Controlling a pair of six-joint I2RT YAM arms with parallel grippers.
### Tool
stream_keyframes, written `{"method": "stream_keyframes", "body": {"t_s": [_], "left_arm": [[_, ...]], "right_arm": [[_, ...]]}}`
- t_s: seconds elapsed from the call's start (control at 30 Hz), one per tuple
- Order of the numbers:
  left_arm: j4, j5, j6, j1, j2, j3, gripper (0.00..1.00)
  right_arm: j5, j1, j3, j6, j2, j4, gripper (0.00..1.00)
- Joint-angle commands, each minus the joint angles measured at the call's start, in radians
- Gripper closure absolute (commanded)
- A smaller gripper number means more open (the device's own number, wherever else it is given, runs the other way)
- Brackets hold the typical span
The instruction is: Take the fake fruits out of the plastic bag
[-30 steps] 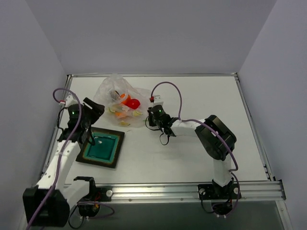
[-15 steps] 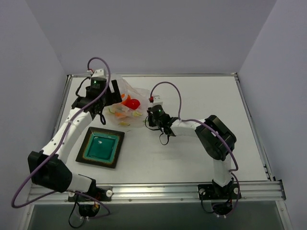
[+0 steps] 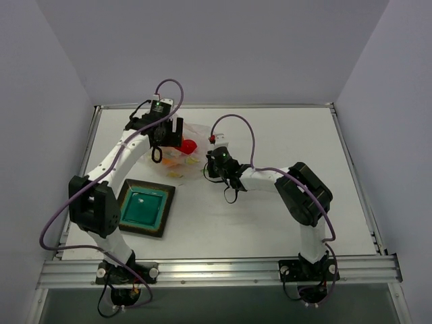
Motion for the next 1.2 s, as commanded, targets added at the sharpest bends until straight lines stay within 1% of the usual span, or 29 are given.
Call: {"method": "stream_keyframes", "body": {"t_s": [0.0, 0.1, 0.17, 0.23, 0.27, 0.3, 0.33, 0.37, 0.4, 0.47, 0.5, 0.53, 0.57, 0.6, 0.63, 0.73, 0.77, 0.8, 0.87, 0.9, 0.93, 1.0, 1.03, 1.1, 1.13, 1.17], "left_arm": [[-0.003, 0.037, 0.038, -0.018, 0.023, 0.08, 0.14], [-0.002, 0.062, 0.035, -0.02, 0.081, 0.13, 0.15], [-0.006, 0.054, 0.039, -0.02, 0.122, 0.17, 0.22], [0.001, -0.012, 0.05, -0.02, 0.142, 0.187, 0.33], [0.005, -0.047, 0.052, -0.011, 0.147, 0.192, 0.53], [0.017, -0.103, 0.055, 0.001, 0.147, 0.196, 0.66], [0.025, -0.119, 0.047, 0.018, 0.144, 0.193, 0.76], [0.048, -0.128, 0.039, 0.067, 0.14, 0.186, 0.91], [0.056, -0.135, 0.026, 0.098, 0.133, 0.163, 0.97], [0.106, -0.13, -0.02, 0.164, 0.101, 0.123, 0.98], [0.123, -0.121, -0.055, 0.228, 0.087, 0.071, 0.98], [0.142, -0.104, -0.077, 0.26, 0.061, 0.045, 0.98], [0.181, -0.077, -0.098, 0.293, 0.051, 0.017, 0.98], [0.201, -0.047, -0.121, 0.358, 0.043, -0.007, 0.98], [0.221, 0.012, -0.167, 0.388, 0.034, -0.052, 0.98], [0.281, 0.109, -0.239, 0.463, 0.066, -0.09, 0.98], [0.307, 0.165, -0.247, 0.468, 0.072, -0.095, 0.98], [0.326, 0.193, -0.249, 0.468, 0.07, -0.104, 0.98], [0.391, 0.252, -0.243, 0.431, 0.012, -0.152, 0.98], [0.405, 0.247, -0.234, 0.411, -0.018, -0.164, 0.98], [0.413, 0.243, -0.211, 0.39, -0.085, -0.172, 0.98], [0.441, 0.241, -0.18, 0.322, -0.153, -0.199, 0.98], [0.433, 0.238, -0.139, 0.26, -0.208, -0.203, 0.97], [0.426, 0.224, -0.082, 0.204, -0.268, -0.219, 0.91], [0.412, 0.214, -0.065, 0.151, -0.278, -0.227, 0.8], [0.395, 0.214, -0.051, 0.128, -0.282, -0.221, 0.74]], "right_arm": [[-0.008, -0.003, 0.045, -0.014, 0.005, -0.005, 0.92], [-0.012, -0.003, 0.043, -0.013, 0.005, -0.004, 0.92], [-0.013, -0.002, 0.04, -0.014, 0.005, -0.004, 0.92], [-0.015, -0.002, 0.039, -0.015, 0.003, -0.004, 0.92], [-0.016, -0.002, 0.039, -0.017, 0.002, -0.004, 0.93], [-0.015, -0.002, 0.039, -0.018, 0.002, -0.004, 0.92], [-0.015, -0.002, 0.039, -0.021, 0.002, -0.004, 0.92], [-0.015, -0.003, 0.039, -0.024, 0.002, -0.005, 0.92], [-0.013, -0.003, 0.039, -0.03, 0.002, -0.005, 0.93], [-0.012, -0.003, 0.04, -0.035, 0.006, -0.005, 0.93], [-0.01, -0.003, 0.04, -0.038, 0.009, -0.004, 0.93], [-0.008, -0.005, 0.042, -0.038, 0.012, -0.004, 0.93], [-0.01, -0.005, 0.043, -0.04, 0.018, -0.002, 0.93], [-0.012, -0.005, 0.045, -0.04, 0.023, 0.005, 0.93], [-0.013, -0.005, 0.045, -0.04, 0.026, 0.008, 0.93], [-0.022, -0.005, 0.045, -0.037, 0.037, 0.021, 0.93], [-0.022, -0.005, 0.046, -0.04, 0.042, 0.021, 0.93], [-0.024, -0.005, 0.045, -0.041, 0.043, 0.021, 0.93], [-0.022, -0.005, 0.045, -0.049, 0.039, 0.021, 0.93], [-0.019, -0.006, 0.045, -0.052, 0.037, 0.019, 0.93], [-0.021, -0.008, 0.049, -0.053, 0.035, 0.018, 0.93], [-0.019, -0.011, 0.049, -0.056, 0.025, 0.016, 0.93], [-0.019, -0.011, 0.048, -0.056, 0.017, 0.016, 0.93], [-0.021, -0.011, 0.048, -0.053, 0.015, 0.018, 0.93], [-0.025, -0.011, 0.049, -0.05, 0.017, 0.021, 0.93], [-0.03, -0.011, 0.051, -0.05, 0.017, 0.021, 0.93]]}}
